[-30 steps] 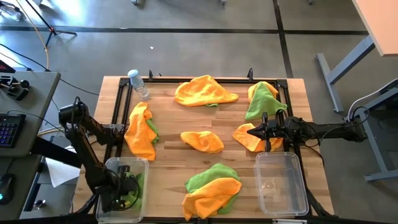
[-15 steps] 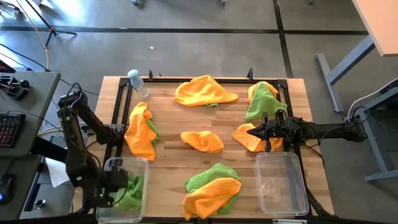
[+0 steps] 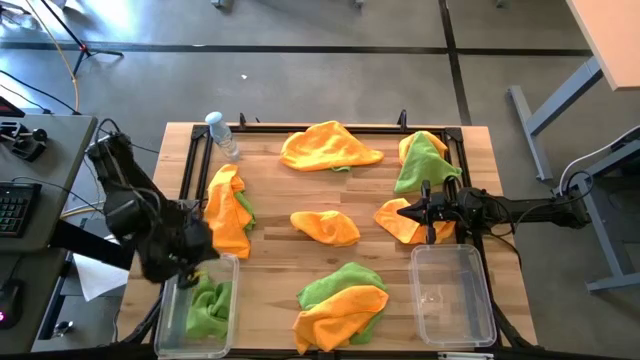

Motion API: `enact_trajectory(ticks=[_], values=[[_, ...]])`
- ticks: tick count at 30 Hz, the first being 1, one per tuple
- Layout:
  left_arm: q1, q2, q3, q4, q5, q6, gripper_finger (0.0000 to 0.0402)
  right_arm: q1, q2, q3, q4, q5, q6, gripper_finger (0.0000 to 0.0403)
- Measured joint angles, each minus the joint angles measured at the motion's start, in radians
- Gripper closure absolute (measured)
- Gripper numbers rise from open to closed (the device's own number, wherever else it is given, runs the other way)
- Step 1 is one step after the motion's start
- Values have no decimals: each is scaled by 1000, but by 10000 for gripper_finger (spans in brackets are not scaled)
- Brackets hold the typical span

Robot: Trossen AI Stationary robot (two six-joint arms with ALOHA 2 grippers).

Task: Sort microfiber towel by color & place in baskets
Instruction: Put the yellow towel into the right transparent bin

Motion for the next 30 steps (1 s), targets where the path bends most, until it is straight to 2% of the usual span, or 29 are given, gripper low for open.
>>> enact_trajectory(ticks=[5, 9, 17, 23, 30], values=[[203, -14, 0, 61, -11, 156, 401, 0, 0, 0, 0, 0, 0, 402], [376, 1, 0, 176, 19, 309, 401, 0, 0, 0, 0, 0, 0, 402], [723, 127, 0, 447, 175, 570, 401, 0, 0, 0, 0, 0, 0, 402], [846, 225, 0, 615, 221, 641, 401, 0, 0, 0, 0, 0, 0, 402], [897, 310, 0, 706, 220, 683, 401, 0, 0, 0, 0, 0, 43, 402]])
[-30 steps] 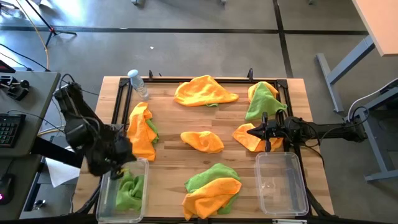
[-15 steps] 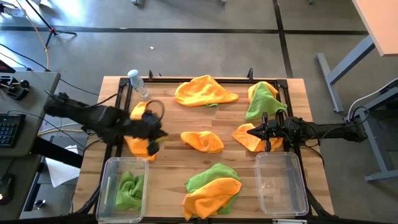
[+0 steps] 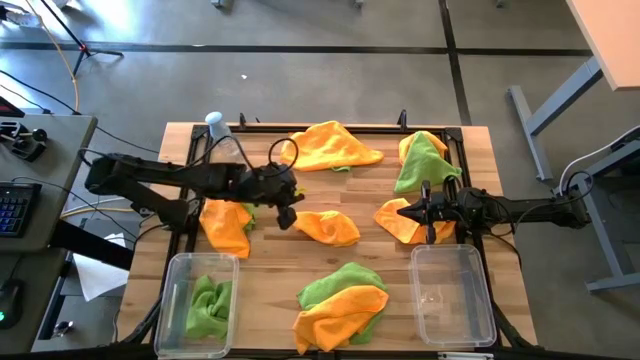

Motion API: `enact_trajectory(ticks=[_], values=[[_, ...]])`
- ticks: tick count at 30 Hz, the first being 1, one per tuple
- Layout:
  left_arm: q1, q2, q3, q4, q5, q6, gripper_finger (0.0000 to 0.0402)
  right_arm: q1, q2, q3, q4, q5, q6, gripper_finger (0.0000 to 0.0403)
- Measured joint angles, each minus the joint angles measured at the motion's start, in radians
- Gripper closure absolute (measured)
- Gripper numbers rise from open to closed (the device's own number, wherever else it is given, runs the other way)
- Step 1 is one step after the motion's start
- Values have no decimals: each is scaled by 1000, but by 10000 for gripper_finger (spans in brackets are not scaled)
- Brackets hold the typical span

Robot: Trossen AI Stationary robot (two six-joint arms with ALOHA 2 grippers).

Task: Sort microfiber towel by color & place in baskets
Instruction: Put the yellow towel into the right transparent bin

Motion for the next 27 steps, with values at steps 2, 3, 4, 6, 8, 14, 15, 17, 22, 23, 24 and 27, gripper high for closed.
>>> enact_trajectory(ticks=[2, 3, 4, 6, 8, 14, 15, 17, 22, 23, 24, 27], values=[[6, 26, 0, -2, -1, 58, 401, 0, 0, 0, 0, 0, 13, 402], [7, 39, 0, -2, -1, 87, 401, 0, 0, 0, 0, 0, 11, 402], [7, 53, 0, -2, -1, 112, 401, 0, 0, 0, 0, 1, 4, 402], [7, 80, 0, 0, -1, 136, 401, 0, 0, 0, 0, 2, 1, 402], [10, 109, 0, 20, -1, 143, 401, 0, 0, 0, 1, 8, 13, 402], [11, 153, -5, 64, 29, 274, 401, 10, 19, 57, -7, 53, 17, 402], [10, 152, -18, 105, 29, 283, 401, 15, 30, 83, -20, 71, 10, 402], [11, 136, -61, 172, 29, 296, 401, 25, 63, 141, -71, 109, -8, 403], [19, 70, -191, 335, 29, 304, 401, 37, 203, 315, -231, 177, -16, 403], [19, 54, -214, 350, 29, 304, 401, 37, 239, 353, -262, 190, -13, 403], [19, 36, -236, 361, 29, 304, 401, 37, 281, 390, -289, 198, -13, 403], [19, -29, -290, 380, 29, 308, 401, 37, 410, 500, -351, 246, -8, 403]])
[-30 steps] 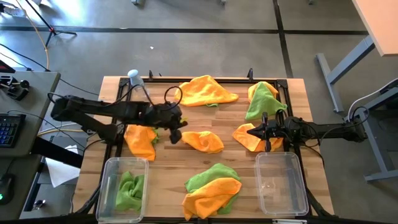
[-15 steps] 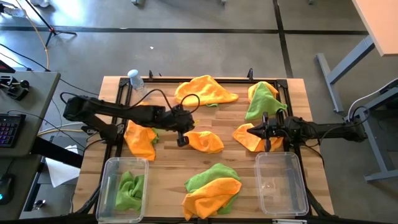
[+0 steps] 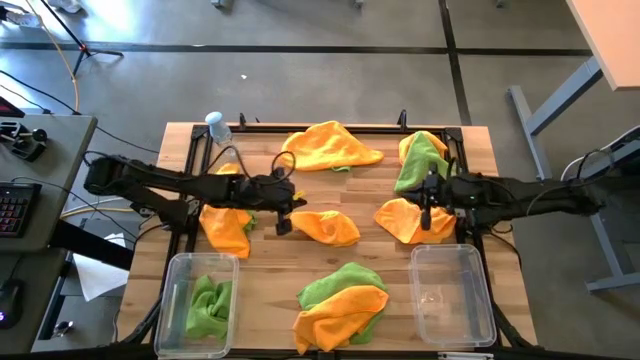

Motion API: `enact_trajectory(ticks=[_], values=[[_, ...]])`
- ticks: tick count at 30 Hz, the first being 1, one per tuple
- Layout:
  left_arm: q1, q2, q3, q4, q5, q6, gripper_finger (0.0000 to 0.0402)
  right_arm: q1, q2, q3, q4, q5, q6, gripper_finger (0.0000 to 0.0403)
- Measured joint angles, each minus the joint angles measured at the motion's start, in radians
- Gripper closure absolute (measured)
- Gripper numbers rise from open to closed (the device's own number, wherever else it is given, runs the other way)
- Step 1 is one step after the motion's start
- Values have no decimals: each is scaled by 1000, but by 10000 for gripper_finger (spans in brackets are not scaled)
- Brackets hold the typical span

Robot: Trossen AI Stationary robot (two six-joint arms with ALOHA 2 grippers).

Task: Sort microfiber towel by color & place in baskets
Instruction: Put the yellow towel into the right transparent bin

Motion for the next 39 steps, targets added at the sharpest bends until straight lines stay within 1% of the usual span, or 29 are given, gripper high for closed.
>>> enact_trajectory(ticks=[3, 5, 11, 14, 16, 18, 20, 22, 25, 28, 34, 37, 39], values=[[0, -71, -47, 6, 0, 13, 401, -7, 128, 107, -82, 46, 38, 403], [0, -119, -70, -1, 0, 14, 401, -18, 210, 182, -187, 54, 82, 403], [0, -237, -119, 0, 0, 21, 401, -61, 415, 368, -548, 53, 336, 403], [0, -279, -132, -7, 1, 47, 401, -85, 496, 423, -687, 28, 492, 403], [0, -298, -133, -23, 10, 66, 401, -101, 543, 440, -755, -8, 628, 401], [0, -308, -133, -26, 21, 80, 401, -116, 584, 442, -806, -59, 723, 394], [0, -315, -133, -31, 30, 93, 401, -120, 618, 432, -827, -107, 780, 380], [0, -316, -133, -29, 49, 104, 401, -122, 643, 411, -827, -134, 848, 358], [0, -315, -133, -38, 79, 116, 401, -122, 670, 378, -829, -138, 963, 316], [0, -315, -133, -54, 111, 119, 401, -122, 693, 355, -839, -159, 1044, 272], [-1, -315, -133, -57, 128, 119, 401, -122, 735, 310, -838, -171, 1131, 197], [-1, -315, -133, -57, 128, 119, 401, -122, 768, 274, -823, -202, 1152, 173], [-1, -315, -133, -58, 128, 119, 401, -122, 785, 244, -789, -224, 1153, 165]])
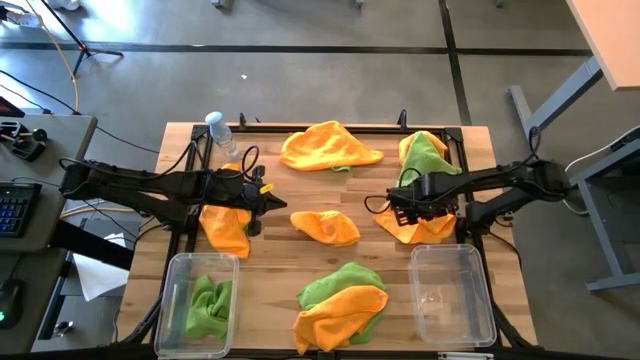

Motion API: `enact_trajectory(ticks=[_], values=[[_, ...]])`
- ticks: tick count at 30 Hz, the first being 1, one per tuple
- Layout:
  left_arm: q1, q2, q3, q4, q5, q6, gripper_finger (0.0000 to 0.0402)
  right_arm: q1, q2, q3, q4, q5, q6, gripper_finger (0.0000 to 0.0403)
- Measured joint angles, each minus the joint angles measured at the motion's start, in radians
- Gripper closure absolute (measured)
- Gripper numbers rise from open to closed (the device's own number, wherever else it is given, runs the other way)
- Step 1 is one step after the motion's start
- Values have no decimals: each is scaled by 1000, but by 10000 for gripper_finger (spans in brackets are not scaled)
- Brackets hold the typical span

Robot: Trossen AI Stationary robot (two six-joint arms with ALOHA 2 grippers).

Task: Sort microfiber towel by color & place in baskets
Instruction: Put the yellow towel into the right transparent bin

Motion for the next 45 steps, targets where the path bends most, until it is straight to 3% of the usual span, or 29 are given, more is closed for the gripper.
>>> enact_trajectory(ticks=[5, 8, 12, 14, 30, 39, 45], values=[[0, 0, 0, -2, 32, 0, 401, 8, 31, -32, 75, -53, 2, 190], [0, 0, 0, -2, 47, -5, 401, 7, 28, -15, 66, -71, 2, 251], [0, 0, 0, -2, 47, -7, 401, 8, 3, 25, 18, -60, -2, 364], [0, 0, 0, -2, 47, -7, 401, 8, -13, 57, -14, -37, -13, 390], [0, 0, 0, -1, 47, -8, 401, 8, -97, 518, -327, 181, -79, 399], [0, 0, 0, -1, 46, -8, 401, 8, -97, 747, -319, 300, -202, 401], [0, 0, 0, 0, 46, -8, 402, 7, -97, 844, -346, 278, -223, 402]])
